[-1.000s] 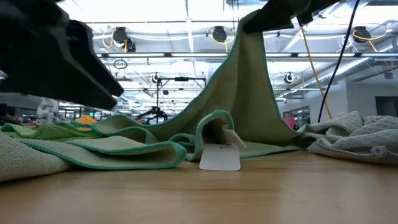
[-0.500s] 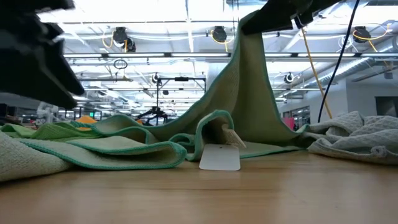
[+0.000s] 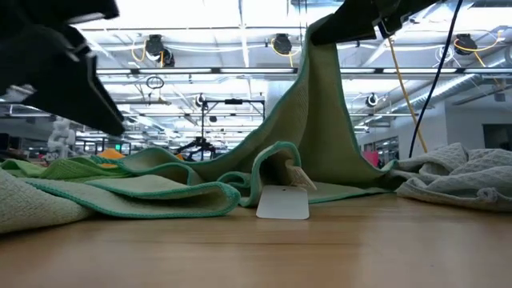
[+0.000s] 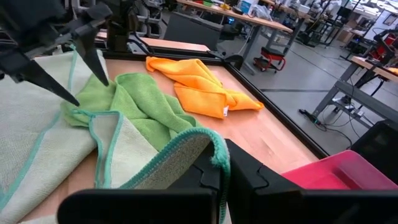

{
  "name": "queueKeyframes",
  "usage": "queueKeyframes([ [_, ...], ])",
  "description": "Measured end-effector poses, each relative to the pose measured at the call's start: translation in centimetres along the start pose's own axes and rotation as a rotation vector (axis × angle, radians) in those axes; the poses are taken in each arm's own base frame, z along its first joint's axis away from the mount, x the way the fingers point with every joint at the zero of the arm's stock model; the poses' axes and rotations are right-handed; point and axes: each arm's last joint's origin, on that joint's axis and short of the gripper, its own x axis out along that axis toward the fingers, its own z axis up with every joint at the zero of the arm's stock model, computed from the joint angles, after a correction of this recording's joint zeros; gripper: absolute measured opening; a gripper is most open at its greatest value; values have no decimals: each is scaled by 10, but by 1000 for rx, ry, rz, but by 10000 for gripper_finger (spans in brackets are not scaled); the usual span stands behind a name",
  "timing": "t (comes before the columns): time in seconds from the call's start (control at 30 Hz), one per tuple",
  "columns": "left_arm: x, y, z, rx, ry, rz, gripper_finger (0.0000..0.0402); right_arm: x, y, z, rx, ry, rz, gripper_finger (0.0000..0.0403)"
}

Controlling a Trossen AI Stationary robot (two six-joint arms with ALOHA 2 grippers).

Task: Fold microfiber towels
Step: Fold the right light green microfiber cloth

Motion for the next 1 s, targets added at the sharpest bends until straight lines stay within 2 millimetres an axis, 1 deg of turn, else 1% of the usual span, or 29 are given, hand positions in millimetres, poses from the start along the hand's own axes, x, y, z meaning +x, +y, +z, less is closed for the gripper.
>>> queueKeyframes([
  [0.07,5,-1,5,-11,12,-24,234,0,0,0,0,0,0,2],
  [0.2,13,2,12,39,13,-10,234,0,0,0,0,0,1,2],
  [0.37,24,8,16,122,123,-55,232,0,1,0,1,10,47,2],
  [0.5,29,11,18,178,167,-68,210,0,1,0,0,10,47,2],
  [0.57,27,18,19,220,204,-72,193,0,1,0,0,10,47,2],
  [0.63,24,26,23,214,226,-83,176,0,1,0,0,10,47,2],
  [0.73,17,35,30,180,211,-108,154,0,1,0,-3,10,47,2],
  [0.8,13,37,31,194,182,-146,144,0,1,0,-3,10,47,2],
  [0.9,11,47,24,204,137,-200,136,0,1,0,0,10,48,2],
  [1.0,15,57,14,107,68,-276,134,0,1,0,-2,10,49,2],
])
